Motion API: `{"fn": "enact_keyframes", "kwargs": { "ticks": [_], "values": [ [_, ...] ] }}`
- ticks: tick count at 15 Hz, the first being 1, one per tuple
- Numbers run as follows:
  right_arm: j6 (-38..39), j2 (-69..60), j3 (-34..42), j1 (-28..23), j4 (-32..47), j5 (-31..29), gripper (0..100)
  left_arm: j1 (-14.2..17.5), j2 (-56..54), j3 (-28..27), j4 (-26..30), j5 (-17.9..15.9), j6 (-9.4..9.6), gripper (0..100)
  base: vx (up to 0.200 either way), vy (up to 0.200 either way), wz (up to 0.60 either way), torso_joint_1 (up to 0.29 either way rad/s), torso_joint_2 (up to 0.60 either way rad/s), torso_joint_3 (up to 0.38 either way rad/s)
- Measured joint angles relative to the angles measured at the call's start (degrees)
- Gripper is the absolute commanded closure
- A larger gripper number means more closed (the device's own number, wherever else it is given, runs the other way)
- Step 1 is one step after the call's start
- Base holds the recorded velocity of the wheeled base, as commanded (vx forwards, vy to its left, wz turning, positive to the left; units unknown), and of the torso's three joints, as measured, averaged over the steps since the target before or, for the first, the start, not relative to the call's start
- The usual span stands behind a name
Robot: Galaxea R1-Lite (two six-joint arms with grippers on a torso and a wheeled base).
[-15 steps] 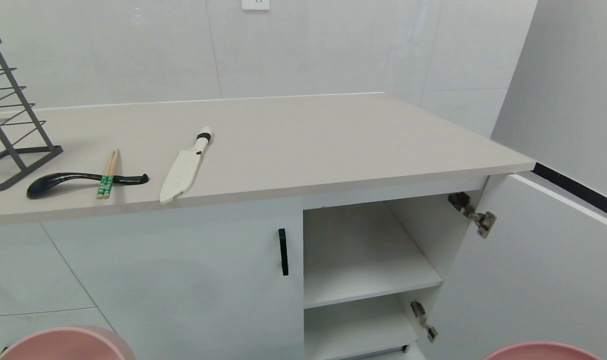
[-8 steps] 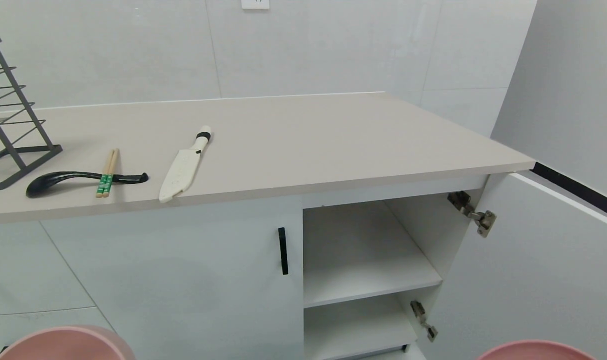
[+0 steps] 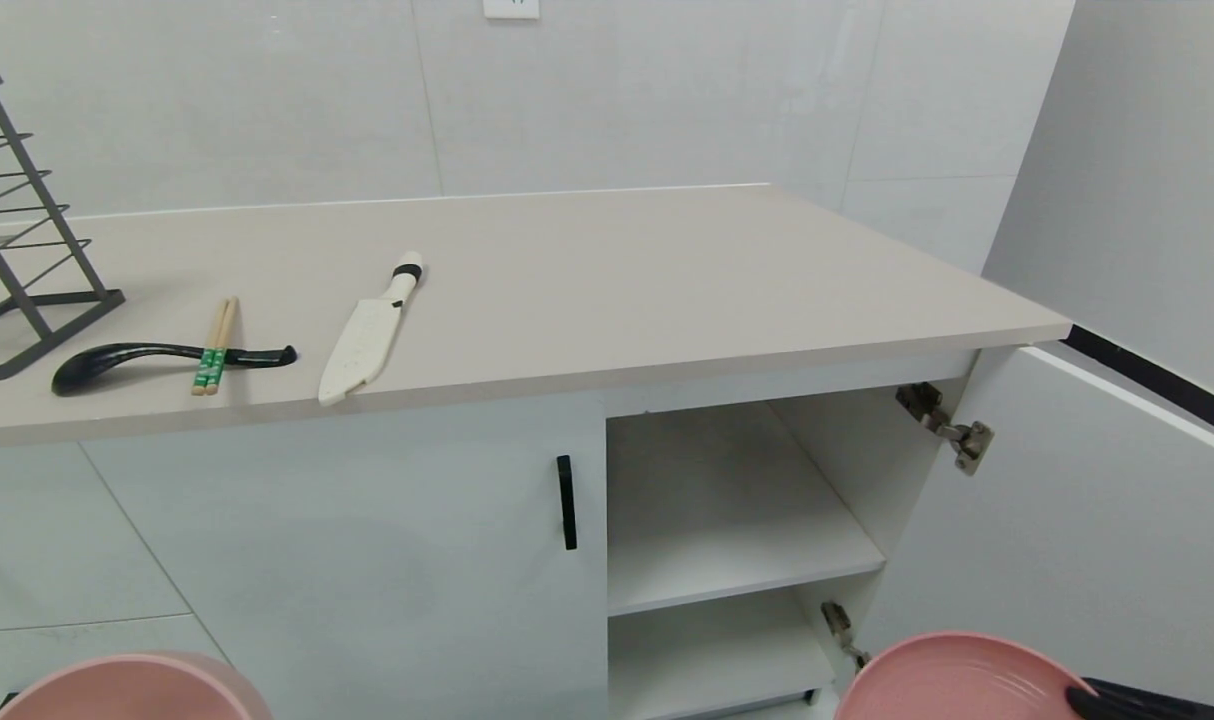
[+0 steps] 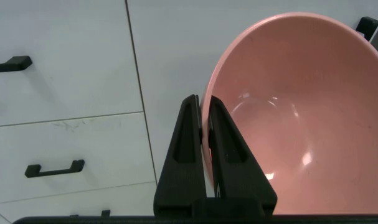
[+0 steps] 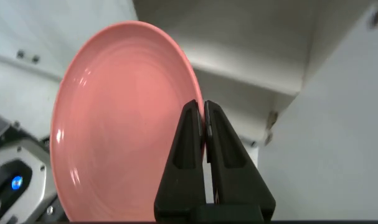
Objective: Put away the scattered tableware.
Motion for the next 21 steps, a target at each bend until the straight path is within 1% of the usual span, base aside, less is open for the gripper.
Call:
{"fn": "enact_keyframes", "kwargs": {
  "ticks": [2, 6, 10, 13, 16, 18, 20, 21],
  "values": [
    [-1.18, 9.05, -0.35, 2.29, -4.24, -0.05, 100, 0.00, 0.00, 0.00, 0.02, -0.07, 0.06, 100, 0.000, 0.000, 0.00, 0.000, 0.00, 0.000],
    [-1.78, 27.45, -0.39, 5.77, -15.90, -0.02, 100, -0.02, 0.00, 0.00, 0.02, -0.02, -0.10, 100, 0.000, 0.000, 0.00, 0.000, 0.00, 0.000],
    [-1.67, 43.97, -0.46, 7.61, -27.89, 0.00, 100, -0.02, 0.00, 0.00, 0.00, -0.07, -0.10, 100, 0.000, 0.000, 0.00, 0.000, 0.00, 0.000],
    [-1.60, 52.96, -1.49, 8.11, -34.07, 0.15, 100, -0.02, 0.00, 0.00, 0.02, -0.07, -0.23, 100, 0.000, 0.000, 0.00, 0.000, 0.00, 0.000],
    [-0.66, 62.54, -6.50, 8.24, -38.81, 0.20, 100, -0.02, 0.00, -0.02, 0.06, -0.16, -0.30, 100, 0.000, 0.000, 0.00, 0.000, 0.00, 0.000],
    [1.63, 68.35, -11.02, 8.25, -41.30, 0.17, 100, -0.02, 0.00, -0.05, 0.09, -0.20, -0.26, 100, 0.000, 0.000, 0.00, 0.000, 0.00, 0.000],
    [3.55, 72.17, -13.42, 8.25, -43.39, 0.09, 100, -0.02, 0.00, -0.07, 0.09, -0.20, -0.26, 100, 0.000, 0.000, 0.00, 0.000, 0.00, 0.000],
    [5.74, 73.81, -14.45, 8.25, -45.87, -0.07, 100, -0.02, 0.00, -0.07, 0.09, -0.20, -0.26, 100, 0.000, 0.000, 0.00, 0.000, 0.00, 0.000]
  ]
}}
